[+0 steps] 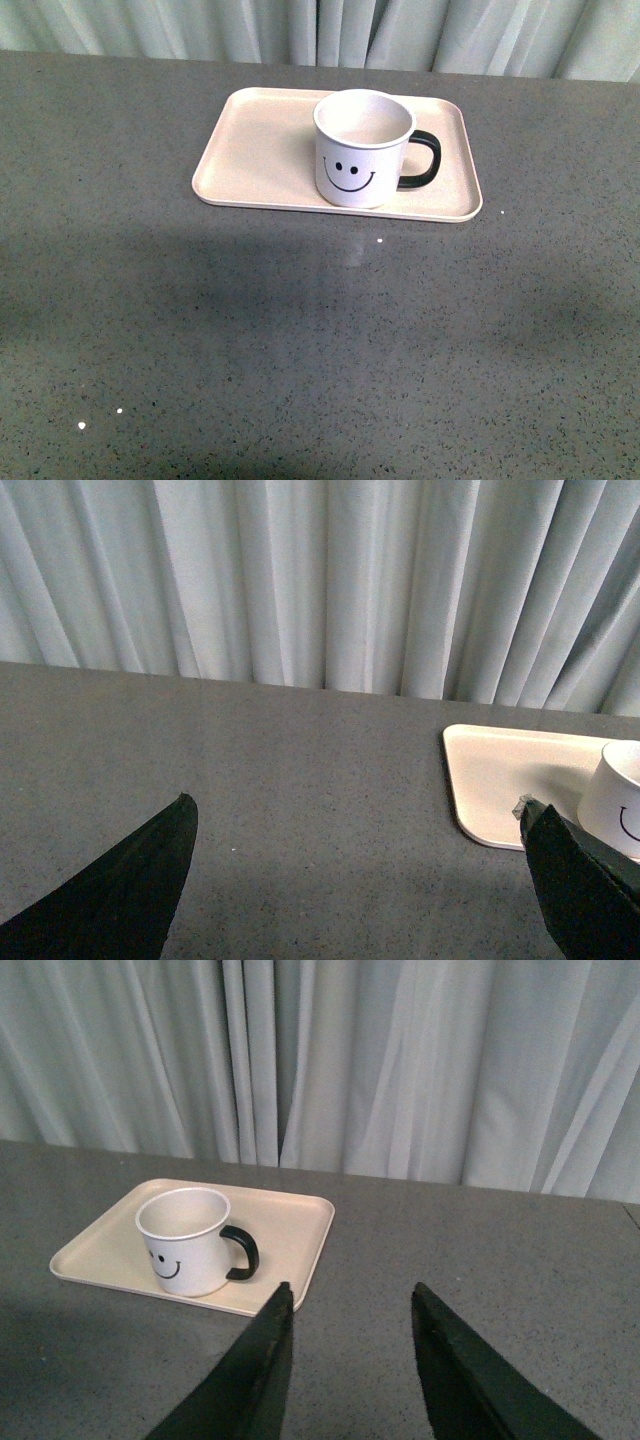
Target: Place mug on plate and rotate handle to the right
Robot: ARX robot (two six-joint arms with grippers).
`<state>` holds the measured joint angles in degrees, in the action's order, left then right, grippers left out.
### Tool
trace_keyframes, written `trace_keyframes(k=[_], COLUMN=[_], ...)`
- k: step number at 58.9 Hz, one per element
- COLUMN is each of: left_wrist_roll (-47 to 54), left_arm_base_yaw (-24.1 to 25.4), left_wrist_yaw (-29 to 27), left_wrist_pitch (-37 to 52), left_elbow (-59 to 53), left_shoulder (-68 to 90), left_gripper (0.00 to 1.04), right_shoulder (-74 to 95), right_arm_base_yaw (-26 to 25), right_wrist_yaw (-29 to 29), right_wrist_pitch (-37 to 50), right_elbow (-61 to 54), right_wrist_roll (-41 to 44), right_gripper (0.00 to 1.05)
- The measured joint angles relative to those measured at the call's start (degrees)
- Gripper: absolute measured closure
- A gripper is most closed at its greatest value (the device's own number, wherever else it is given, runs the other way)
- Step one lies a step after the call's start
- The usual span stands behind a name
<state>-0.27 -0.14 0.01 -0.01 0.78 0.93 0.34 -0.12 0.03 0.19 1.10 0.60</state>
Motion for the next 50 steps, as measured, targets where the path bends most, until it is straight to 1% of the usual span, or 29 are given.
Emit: trace_keyframes(k=[19,21,25,50], left_wrist_roll=[0.0,0.0,0.0,0.0], left_arm_base_yaw=[0.0,0.0,0.0,0.0], left_wrist_yaw=[0.0,0.0,0.0,0.0], left_wrist_pitch=[0.0,0.0,0.0,0.0], left_elbow=[0.0,0.0,0.0,0.0], left_shoulder=[0.0,0.0,0.0,0.0], left_gripper=[0.09,0.09,0.09,0.09], right_shoulder=[0.0,0.0,0.0,0.0], right_arm_base_yaw=[0.0,0.0,0.0,0.0], right_wrist_yaw=[0.0,0.0,0.0,0.0], right_wrist_pitch=[0.0,0.0,0.0,0.0], right_elbow=[0.0,0.0,0.0,0.0], right_wrist_roll=[0.0,0.0,0.0,0.0], right_gripper=[0.1,0.08,0.1,0.09])
